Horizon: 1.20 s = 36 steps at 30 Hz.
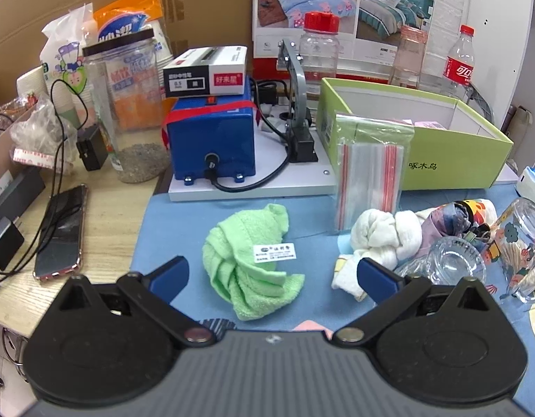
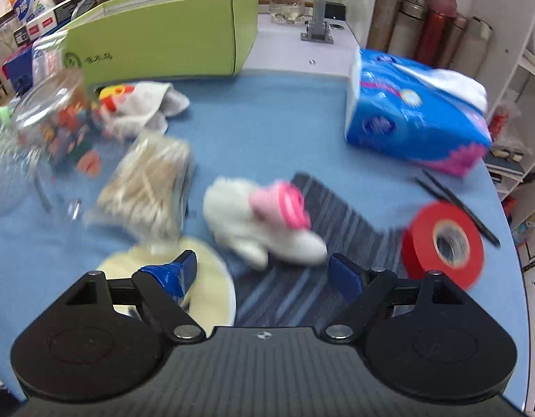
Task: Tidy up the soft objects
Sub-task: 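Close the left tool on the green towel while the right tool grasps the pink-cuffed glove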
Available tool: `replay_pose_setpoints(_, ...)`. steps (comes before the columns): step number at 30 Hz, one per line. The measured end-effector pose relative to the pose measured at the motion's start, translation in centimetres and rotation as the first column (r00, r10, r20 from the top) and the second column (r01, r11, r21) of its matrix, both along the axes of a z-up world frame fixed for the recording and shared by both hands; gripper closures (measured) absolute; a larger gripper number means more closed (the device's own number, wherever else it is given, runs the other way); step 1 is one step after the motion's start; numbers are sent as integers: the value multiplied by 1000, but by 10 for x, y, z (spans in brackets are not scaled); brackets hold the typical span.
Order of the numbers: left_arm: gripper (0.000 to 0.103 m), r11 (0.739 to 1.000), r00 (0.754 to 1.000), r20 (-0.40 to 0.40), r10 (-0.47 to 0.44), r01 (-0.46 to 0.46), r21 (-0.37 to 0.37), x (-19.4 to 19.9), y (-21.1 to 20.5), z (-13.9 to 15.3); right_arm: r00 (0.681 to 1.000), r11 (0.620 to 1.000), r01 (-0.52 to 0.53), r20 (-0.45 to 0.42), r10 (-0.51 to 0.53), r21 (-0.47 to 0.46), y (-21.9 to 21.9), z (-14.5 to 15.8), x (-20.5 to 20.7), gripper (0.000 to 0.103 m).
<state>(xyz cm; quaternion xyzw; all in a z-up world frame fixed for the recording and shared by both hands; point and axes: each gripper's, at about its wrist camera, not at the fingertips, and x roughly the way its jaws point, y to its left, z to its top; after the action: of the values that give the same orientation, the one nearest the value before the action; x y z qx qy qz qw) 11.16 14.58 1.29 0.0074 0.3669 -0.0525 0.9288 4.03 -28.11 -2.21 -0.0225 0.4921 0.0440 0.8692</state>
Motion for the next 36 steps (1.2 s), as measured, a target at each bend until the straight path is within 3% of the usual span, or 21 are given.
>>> replay_pose_setpoints(4, 1, 1000, 1000, 1, 11, -11, 6, 0, 1, 2, 996, 1000, -6, 85, 7, -10, 0, 11, -20, 33)
replay_pose_setpoints(7, 1, 1000, 1000, -3, 15, -15, 7, -2, 2, 3, 981, 994, -93, 167, 102, -61, 6, 17, -11, 33)
replay_pose_setpoints(10, 1, 1000, 1000, -8, 29, -29, 9, -6, 4, 2, 968, 979, -181, 157, 195, -97, 5, 10, 11, 33)
replay_pose_setpoints(13, 1, 998, 998, -23, 59, -59, 0, -2, 11, -1, 975, 980, -175, 119, 186, -92, 1, -4, 29, 33)
replay_pose_setpoints(20, 1, 998, 996, -56, 66, -66, -6, 26, 13, -6, 982, 994, -107, 162, 99, 38, -10, -15, 35, 31)
replay_pose_setpoints(24, 1, 999, 993, -106, 44, -46, -18, 52, 6, -18, 980, 996, -86, 180, 79, 30, -5, -18, 33, 29)
replay_pose_setpoints(36, 1, 989, 972, -184, 145, -143, 25, 89, 8, -61, 972, 999, -28, 236, 19, 34, 1, -25, 41, 21)
